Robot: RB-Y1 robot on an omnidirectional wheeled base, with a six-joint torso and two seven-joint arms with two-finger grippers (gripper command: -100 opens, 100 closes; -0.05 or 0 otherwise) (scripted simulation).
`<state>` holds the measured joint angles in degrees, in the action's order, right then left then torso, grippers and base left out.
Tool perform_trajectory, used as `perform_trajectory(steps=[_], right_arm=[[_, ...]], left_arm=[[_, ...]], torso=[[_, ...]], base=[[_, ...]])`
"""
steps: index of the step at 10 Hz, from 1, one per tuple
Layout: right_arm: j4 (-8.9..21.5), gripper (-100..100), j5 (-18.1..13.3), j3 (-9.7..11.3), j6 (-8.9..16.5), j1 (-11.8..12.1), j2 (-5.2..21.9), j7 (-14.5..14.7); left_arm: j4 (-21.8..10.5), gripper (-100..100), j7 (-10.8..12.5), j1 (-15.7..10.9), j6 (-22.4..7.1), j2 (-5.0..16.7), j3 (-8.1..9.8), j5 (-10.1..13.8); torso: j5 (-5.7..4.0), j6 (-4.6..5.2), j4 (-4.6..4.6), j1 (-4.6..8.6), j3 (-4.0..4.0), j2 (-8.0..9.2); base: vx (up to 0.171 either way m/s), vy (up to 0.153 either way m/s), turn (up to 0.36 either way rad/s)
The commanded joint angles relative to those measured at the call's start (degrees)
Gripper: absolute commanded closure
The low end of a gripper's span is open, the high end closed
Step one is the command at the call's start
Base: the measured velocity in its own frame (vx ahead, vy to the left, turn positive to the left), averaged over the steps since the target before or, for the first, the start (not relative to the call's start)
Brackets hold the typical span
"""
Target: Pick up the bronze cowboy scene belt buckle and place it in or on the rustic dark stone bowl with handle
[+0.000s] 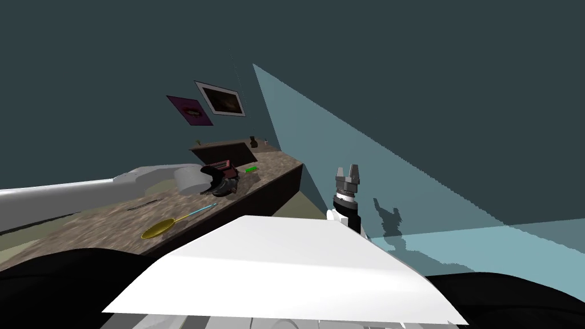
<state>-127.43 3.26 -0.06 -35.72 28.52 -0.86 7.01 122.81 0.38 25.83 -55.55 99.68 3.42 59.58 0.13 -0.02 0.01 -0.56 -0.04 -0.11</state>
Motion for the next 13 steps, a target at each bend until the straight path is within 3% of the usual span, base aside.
perform_trajectory(steps=[1,2,5,9,10,11,13], right_arm=[[0.0,0,0.0,0.0,0.0,0.0,0.0,0.0],[0.0,0,0.0,0.0,0.0,0.0,0.0,0.0],[0.0,0,0.0,0.0,0.0,0.0,0.0,0.0],[0.0,0,0.0,0.0,0.0,0.0,0.0,0.0],[0.0,0,0.0,0.0,0.0,0.0,0.0,0.0],[0.0,0,0.0,0.0,0.0,0.0,0.0,0.0],[0.0,0,0.0,0.0,0.0,0.0,0.0,0.0]], left_arm=[[0.4,100,-0.4,0.1,-1.2,1.4,1.93,1.4],[0.4,100,-1.1,-0.3,-2.3,2.5,3.38,2.6],[0.3,100,-1.9,-0.7,-3.4,3.4,4.81,3.8],[0.1,100,-4.3,-1.8,-6.9,6.4,9.10,7.6],[0.1,100,-3.7,-1.8,-5.9,6.4,8.10,7.1],[0.1,-100,-3.8,-1.8,-6.0,6.4,8.26,7.1],[0.1,-100,-3.8,-1.8,-6.0,6.4,8.25,7.1]], torso=[[0.00,0.00,0.00,0.00,0.00,0.00],[-0.06,-0.04,0.01,0.05,-0.03,-0.07],[-0.06,-0.10,-0.02,-0.09,-0.08,-0.15],[-0.10,-0.11,-0.06,0.02,-0.15,-0.26],[-0.09,-0.09,-0.08,0.07,-0.14,-0.19],[-0.13,-0.09,-0.05,0.38,0.01,0.10],[-0.18,-0.10,0.00,0.49,0.10,0.23]], base=[[0.081,0.085,0.126],[0.107,0.128,0.226],[0.091,0.105,0.123],[0.117,0.102,0.169],[-0.009,-0.003,-0.004],[0.000,0.000,0.000],[0.000,0.000,0.000]])
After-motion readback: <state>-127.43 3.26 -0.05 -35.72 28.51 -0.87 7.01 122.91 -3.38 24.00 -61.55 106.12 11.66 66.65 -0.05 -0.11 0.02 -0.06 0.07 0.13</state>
